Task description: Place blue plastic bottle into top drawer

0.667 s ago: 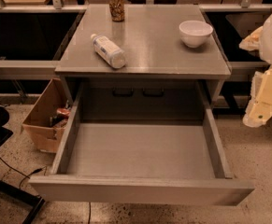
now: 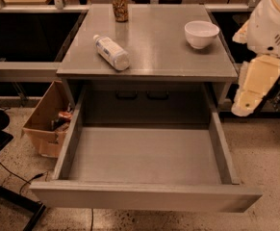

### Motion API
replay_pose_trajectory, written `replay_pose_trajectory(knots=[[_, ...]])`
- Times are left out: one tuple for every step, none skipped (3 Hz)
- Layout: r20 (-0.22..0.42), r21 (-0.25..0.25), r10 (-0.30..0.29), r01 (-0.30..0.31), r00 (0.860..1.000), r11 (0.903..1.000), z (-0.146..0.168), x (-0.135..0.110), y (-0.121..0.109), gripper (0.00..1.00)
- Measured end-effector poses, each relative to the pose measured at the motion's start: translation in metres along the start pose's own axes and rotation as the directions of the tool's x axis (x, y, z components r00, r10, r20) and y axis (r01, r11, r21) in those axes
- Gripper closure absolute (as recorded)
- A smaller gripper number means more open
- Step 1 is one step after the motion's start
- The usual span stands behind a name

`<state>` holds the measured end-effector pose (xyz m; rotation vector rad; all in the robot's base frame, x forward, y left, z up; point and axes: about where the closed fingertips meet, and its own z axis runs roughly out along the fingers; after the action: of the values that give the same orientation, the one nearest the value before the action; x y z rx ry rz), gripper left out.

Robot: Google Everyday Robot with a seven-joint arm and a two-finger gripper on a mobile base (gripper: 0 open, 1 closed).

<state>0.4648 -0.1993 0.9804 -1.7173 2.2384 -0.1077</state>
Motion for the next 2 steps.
replay_pose_trajectory(knots=[[0.013,-0.024,0.044,-0.044,0.999,0.9988,0.032,-0.056,-0.036,0.0],[-0.054,-0.012,0.11,-0.111,0.992,0.9938,0.064,-0.1,-0.059,0.0]])
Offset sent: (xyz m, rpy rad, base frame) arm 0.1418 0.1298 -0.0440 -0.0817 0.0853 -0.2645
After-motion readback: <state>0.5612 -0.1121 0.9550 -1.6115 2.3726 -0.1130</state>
